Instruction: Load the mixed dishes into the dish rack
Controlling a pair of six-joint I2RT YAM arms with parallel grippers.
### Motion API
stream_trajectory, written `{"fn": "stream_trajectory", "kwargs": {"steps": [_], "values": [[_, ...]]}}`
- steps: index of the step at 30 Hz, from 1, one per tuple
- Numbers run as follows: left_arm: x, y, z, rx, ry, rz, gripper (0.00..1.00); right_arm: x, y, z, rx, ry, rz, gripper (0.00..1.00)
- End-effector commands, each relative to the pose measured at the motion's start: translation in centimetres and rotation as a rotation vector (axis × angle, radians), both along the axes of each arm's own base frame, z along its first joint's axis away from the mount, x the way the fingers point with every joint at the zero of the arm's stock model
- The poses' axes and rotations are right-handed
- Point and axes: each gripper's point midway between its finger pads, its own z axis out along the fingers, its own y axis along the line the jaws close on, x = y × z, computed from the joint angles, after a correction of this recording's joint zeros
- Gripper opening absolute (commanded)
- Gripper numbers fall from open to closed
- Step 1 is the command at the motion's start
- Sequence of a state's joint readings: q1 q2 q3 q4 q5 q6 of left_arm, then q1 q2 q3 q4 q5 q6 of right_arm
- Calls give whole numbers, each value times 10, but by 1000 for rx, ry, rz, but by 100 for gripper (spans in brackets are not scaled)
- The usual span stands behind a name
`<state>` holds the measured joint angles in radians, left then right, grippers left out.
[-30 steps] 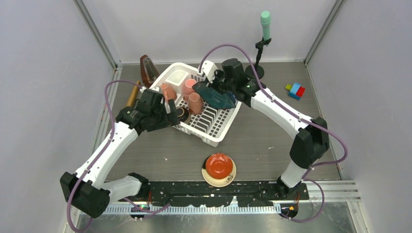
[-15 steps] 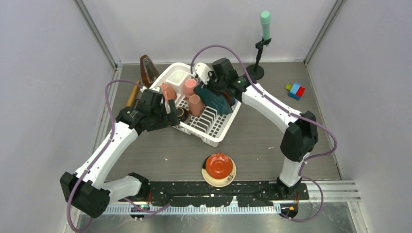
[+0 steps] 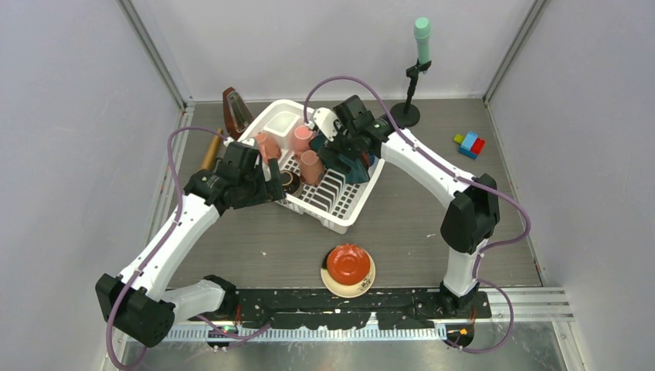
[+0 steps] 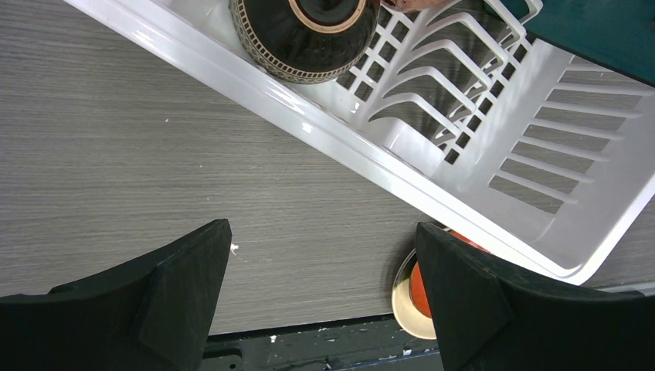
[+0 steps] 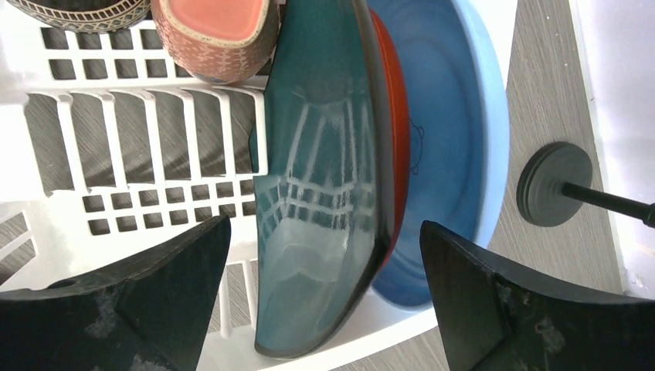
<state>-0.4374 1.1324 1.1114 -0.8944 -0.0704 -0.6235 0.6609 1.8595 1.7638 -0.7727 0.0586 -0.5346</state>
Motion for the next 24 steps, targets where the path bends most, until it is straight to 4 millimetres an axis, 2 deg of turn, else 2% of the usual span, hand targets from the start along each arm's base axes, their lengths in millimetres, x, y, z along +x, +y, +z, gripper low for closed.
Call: {"fn": "stream_trajectory", "kwargs": {"steps": [1,4,7,10,12,15,16,17,18,19,20,21,22,24], "values": [[5,-2,16,-23,-57,-7,92,7,-4,76,137,-152,-55,100],[5,-3,16,-28,-54,-13,92,-2,-5,98,204,-174,-56,100],[2,-8,16,-42,-52,-49,93,-13,-13,113,256,-189,-98,100],[-10,-29,20,-115,-52,-216,93,-24,-23,128,323,-201,-168,100],[-24,-45,22,-183,-45,-343,93,-38,-31,137,400,-196,-227,100],[-35,-55,23,-252,-34,-387,90,-68,-51,143,513,-191,-301,100],[-37,-56,22,-260,-28,-387,90,-78,-59,158,571,-223,-315,100],[-40,-58,21,-270,-15,-394,89,-85,-64,144,588,-189,-364,100],[-44,-60,19,-277,-3,-399,88,-96,-72,153,629,-203,-372,100],[-48,-63,18,-284,7,-402,88,-103,-74,138,649,-154,-411,100],[-53,-66,14,-285,20,-408,88,-116,-81,141,683,-149,-420,100],[-58,-70,12,-287,24,-417,88,-125,-81,120,689,-83,-454,100],[-63,-75,9,-286,22,-432,87,-136,-86,121,721,-73,-459,100],[-72,-84,3,-285,7,-442,87,-156,-88,87,734,32,-497,98]]}}
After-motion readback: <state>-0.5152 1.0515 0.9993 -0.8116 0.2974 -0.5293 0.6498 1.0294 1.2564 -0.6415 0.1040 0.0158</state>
